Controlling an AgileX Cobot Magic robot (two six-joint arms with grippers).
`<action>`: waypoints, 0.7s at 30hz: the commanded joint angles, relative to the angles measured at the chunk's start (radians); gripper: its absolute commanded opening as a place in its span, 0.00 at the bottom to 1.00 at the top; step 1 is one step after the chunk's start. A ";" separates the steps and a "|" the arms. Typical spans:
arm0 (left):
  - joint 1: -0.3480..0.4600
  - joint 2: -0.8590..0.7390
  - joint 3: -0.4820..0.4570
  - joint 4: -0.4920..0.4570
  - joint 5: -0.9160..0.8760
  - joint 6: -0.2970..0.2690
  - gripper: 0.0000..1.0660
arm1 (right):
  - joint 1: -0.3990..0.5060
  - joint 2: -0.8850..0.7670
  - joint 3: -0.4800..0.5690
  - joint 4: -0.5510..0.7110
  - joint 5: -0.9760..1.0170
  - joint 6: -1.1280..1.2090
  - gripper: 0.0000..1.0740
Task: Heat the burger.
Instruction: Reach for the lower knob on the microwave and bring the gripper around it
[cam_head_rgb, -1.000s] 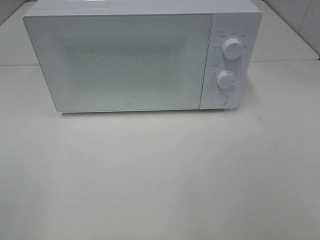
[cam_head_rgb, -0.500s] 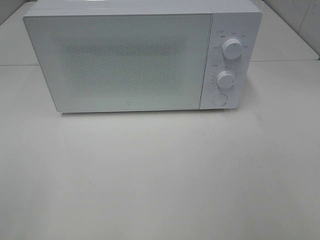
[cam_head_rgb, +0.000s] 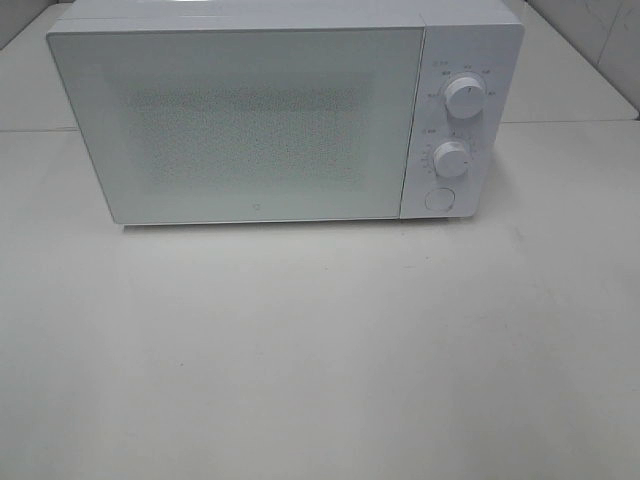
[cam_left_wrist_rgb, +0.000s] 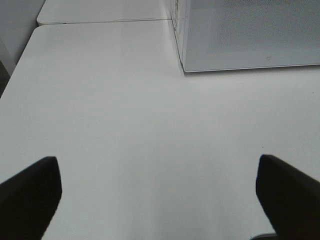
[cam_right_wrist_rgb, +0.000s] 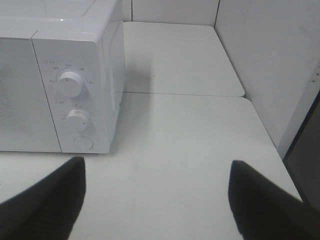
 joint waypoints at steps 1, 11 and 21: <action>0.002 -0.004 0.000 -0.007 -0.015 0.002 0.92 | -0.009 0.071 -0.004 -0.004 -0.082 0.003 0.71; 0.002 -0.003 0.000 -0.007 -0.015 0.002 0.92 | -0.009 0.285 -0.004 -0.004 -0.279 0.003 0.71; 0.002 -0.003 0.000 -0.007 -0.015 0.002 0.92 | -0.009 0.465 -0.004 -0.002 -0.507 0.025 0.70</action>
